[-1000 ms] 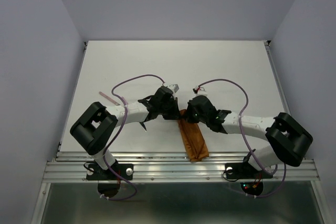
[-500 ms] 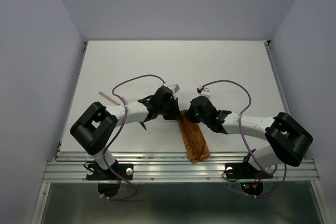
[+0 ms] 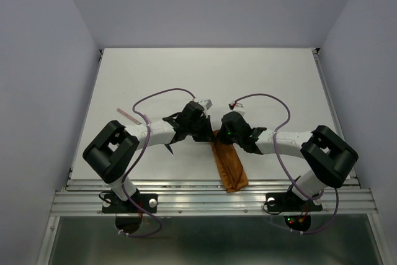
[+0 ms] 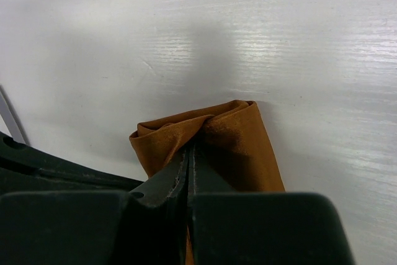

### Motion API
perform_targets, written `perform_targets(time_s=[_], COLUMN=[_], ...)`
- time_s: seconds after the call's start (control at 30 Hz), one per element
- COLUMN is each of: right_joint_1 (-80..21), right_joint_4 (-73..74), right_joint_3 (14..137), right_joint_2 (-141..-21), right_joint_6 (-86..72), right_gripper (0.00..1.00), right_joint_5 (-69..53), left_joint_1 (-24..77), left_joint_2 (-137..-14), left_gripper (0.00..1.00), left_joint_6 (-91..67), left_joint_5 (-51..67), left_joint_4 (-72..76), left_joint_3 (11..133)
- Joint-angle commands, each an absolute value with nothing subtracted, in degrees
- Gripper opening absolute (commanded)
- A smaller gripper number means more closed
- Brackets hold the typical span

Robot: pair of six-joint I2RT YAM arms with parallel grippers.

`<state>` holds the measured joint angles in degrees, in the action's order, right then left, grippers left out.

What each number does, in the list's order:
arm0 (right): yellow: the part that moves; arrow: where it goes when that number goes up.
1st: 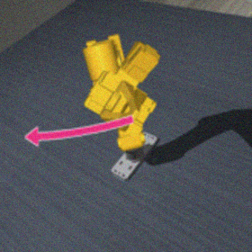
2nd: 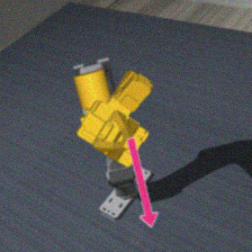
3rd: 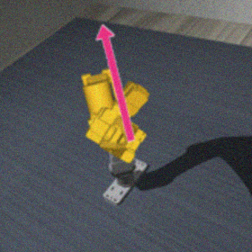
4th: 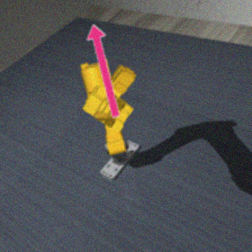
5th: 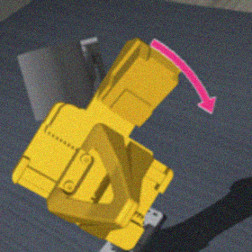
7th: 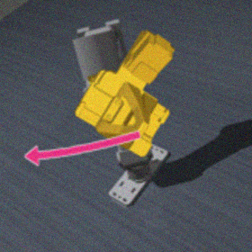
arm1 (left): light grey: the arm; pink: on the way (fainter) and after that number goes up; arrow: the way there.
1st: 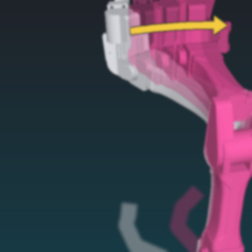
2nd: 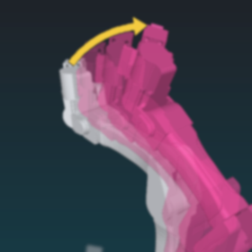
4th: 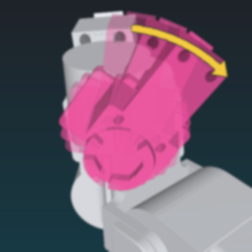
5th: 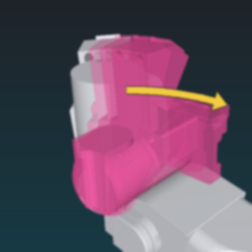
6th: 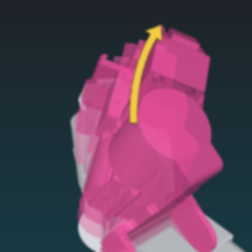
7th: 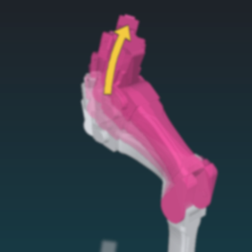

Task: Fold the napkin into a case and place the utensils inside
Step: Smooth out the smaller rectangle-folded napkin at the center of the board.

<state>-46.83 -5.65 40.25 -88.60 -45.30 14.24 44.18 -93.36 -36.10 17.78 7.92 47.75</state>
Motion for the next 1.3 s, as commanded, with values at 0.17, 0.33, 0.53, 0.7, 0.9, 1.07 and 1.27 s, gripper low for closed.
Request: perform_targets(time_s=[0.17,0.33,0.53,0.7,0.9,1.07,1.27], right_joint_1=[-46.49,-46.49,-46.49,-46.49,-46.49,-46.49,-46.49], right_joint_4=[-10.99,-11.86,-12.13,-9.94,-5.46,4.28,11.85], right_joint_3=[44.12,44.56,43.77,43.07,40.79,39.73,37.44], right_joint_2=[-90.88,-94.64,-92.73,-86.94,-79.03,-74.64,-69.96], right_joint_6=[-46.14,-46.49,-46.15,-44.39,-42.28,-38.85,-37.09], right_gripper=[0.01,0.01,0.01,0.01,0.03,0.05,0.08], right_joint_5=[11.87,10.90,10.02,9.49,9.84,12.03,12.66], left_joint_1=[44.03,44.03,43.59,43.51,43.33,43.24,43.24], left_joint_2=[-93.16,-93.60,-95.18,-95.89,-95.54,-95.89,-96.15], left_gripper=[0.00,0.00,0.00,0.00,0.00,0.00,0.00], left_joint_6=[-35.68,-35.51,-35.86,-35.86,-35.68,-36.03,-36.30], left_joint_5=[19.60,19.51,18.20,18.63,18.81,18.98,19.25], left_joint_4=[9.49,9.32,9.14,9.67,9.40,9.58,9.67], left_joint_3=[49.22,49.39,49.57,49.83,49.92,50.36,50.89])
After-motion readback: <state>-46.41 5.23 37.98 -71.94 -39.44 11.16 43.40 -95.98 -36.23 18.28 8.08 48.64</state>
